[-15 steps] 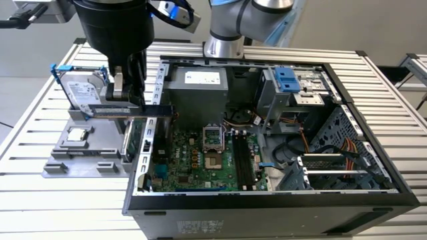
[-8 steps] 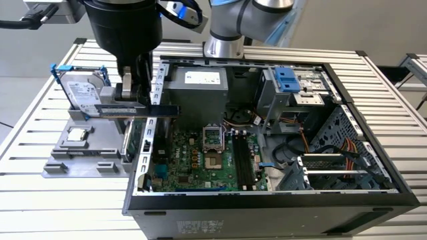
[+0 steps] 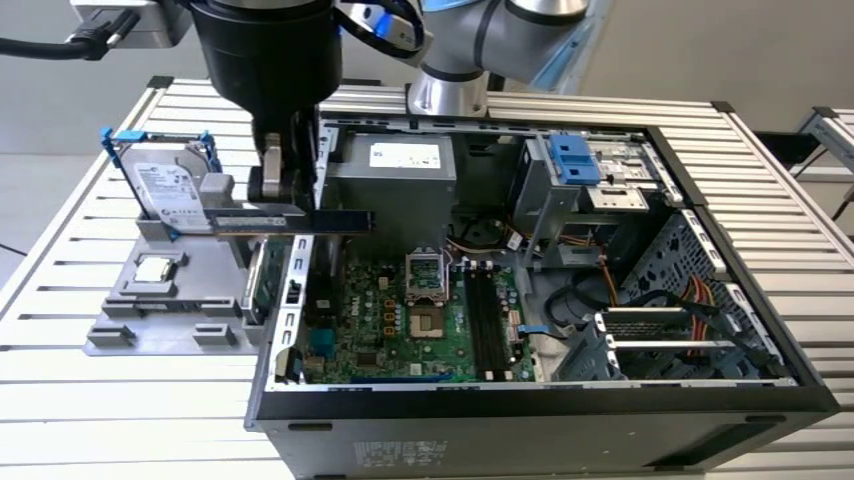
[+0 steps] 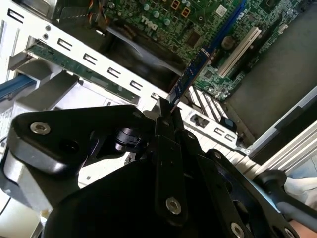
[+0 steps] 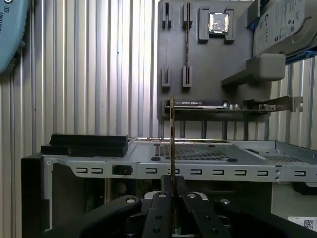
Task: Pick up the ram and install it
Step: 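Pick up the ram and move it above insertion slot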
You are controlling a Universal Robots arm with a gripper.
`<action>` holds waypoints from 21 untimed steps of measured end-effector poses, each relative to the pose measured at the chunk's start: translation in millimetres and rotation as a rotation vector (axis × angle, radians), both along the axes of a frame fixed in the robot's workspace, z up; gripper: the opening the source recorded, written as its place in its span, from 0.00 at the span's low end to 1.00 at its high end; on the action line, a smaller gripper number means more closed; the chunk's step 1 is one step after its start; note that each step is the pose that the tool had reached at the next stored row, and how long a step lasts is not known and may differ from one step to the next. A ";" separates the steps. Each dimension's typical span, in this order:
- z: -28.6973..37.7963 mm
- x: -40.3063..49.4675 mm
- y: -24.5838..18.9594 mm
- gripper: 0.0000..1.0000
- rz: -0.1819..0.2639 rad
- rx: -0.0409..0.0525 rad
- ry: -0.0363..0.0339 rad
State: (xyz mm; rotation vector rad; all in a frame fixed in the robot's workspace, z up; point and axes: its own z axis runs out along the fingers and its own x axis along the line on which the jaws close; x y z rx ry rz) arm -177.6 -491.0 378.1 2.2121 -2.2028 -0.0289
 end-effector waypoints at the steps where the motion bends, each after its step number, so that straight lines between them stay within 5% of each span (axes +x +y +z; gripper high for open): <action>1: 0.0 1.3 0.0 0.00 0.000 0.0000 0.0000; 21: 0.0 24.7 0.0 0.00 0.000 0.0000 0.0000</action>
